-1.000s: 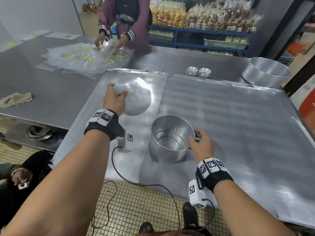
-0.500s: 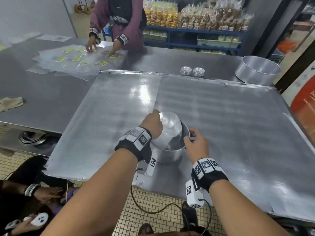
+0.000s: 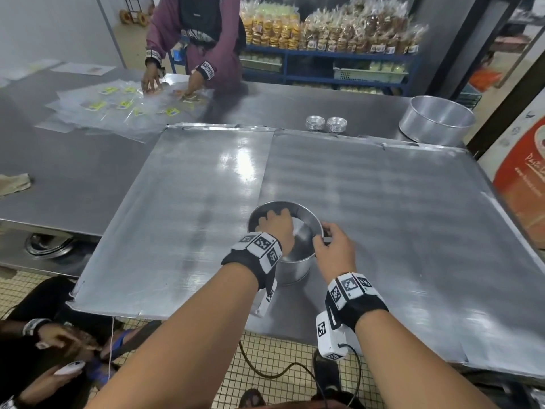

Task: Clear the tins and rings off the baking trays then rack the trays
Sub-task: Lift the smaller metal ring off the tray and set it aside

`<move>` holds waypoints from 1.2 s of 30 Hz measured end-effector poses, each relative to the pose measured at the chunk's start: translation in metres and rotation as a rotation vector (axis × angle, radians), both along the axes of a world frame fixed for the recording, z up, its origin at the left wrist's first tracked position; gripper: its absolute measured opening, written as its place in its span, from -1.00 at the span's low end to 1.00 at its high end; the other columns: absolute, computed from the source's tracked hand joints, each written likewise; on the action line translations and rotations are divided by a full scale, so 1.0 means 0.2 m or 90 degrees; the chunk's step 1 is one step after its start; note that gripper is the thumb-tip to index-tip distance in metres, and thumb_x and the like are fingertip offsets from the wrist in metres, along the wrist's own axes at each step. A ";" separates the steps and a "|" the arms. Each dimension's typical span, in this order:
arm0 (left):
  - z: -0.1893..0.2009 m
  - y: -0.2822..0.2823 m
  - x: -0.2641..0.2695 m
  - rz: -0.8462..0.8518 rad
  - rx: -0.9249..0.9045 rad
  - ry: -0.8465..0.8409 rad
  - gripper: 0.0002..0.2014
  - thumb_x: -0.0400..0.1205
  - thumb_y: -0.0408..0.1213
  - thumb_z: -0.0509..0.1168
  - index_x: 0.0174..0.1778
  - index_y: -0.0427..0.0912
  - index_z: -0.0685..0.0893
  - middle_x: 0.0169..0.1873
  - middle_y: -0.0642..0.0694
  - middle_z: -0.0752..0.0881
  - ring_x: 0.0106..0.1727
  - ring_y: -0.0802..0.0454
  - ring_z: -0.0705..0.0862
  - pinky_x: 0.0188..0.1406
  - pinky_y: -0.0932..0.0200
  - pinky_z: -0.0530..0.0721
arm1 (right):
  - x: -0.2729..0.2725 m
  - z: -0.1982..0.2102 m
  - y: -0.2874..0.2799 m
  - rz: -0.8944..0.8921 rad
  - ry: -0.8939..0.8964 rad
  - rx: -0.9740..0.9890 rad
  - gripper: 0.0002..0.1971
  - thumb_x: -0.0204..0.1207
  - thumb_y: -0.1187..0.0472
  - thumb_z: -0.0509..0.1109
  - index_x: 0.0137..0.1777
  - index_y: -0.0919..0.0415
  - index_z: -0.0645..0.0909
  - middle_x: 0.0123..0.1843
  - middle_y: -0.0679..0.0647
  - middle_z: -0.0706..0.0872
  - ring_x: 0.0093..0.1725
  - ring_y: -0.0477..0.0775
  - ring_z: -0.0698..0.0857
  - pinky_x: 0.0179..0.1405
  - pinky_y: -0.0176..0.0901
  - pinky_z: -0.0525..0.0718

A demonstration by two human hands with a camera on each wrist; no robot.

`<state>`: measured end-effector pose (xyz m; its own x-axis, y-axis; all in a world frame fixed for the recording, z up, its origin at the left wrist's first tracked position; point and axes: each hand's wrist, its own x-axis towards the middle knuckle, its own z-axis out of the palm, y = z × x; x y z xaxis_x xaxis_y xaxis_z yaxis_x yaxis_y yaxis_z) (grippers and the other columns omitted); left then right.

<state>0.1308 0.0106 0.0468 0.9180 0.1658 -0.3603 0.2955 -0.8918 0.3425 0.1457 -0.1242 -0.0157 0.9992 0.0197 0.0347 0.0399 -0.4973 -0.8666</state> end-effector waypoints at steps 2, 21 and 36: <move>-0.01 0.01 0.00 -0.029 -0.026 -0.065 -0.40 0.67 -0.42 0.20 0.65 -0.18 0.23 0.52 -0.29 0.34 0.52 -0.32 0.36 0.44 -0.14 0.49 | -0.01 0.01 0.00 -0.003 0.002 0.003 -0.73 0.53 0.34 0.32 0.19 0.16 0.68 0.04 0.07 0.76 -0.18 0.03 0.70 -0.14 -0.31 0.53; 0.10 0.29 0.01 0.149 -0.059 -0.016 -0.88 0.51 -0.47 0.13 -0.23 -0.35 0.58 -0.31 -0.29 0.73 -0.24 -0.25 0.76 -0.33 0.13 0.65 | 0.06 0.03 -0.03 0.011 0.023 -0.034 -0.81 0.49 0.28 0.32 0.05 0.17 0.70 -0.08 0.11 0.81 -0.13 0.23 0.78 -0.03 0.12 0.77; -0.02 -0.19 0.54 0.315 -0.461 -0.307 -0.74 0.55 -0.42 0.24 0.10 -0.21 0.73 -0.07 -0.20 0.79 -0.30 -0.14 0.73 -0.48 -0.06 0.83 | 0.52 0.25 -0.49 -0.073 -0.020 -0.043 -0.85 0.52 0.19 0.43 -0.24 0.21 0.72 -0.37 0.12 0.79 -0.35 0.09 0.68 -0.48 -0.38 0.41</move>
<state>0.2383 -0.0276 0.0433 0.8793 0.4575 -0.1324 0.2633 -0.2352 0.9356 0.2506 -0.2213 0.0349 0.9934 -0.0911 0.0691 0.0066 -0.5578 -0.8299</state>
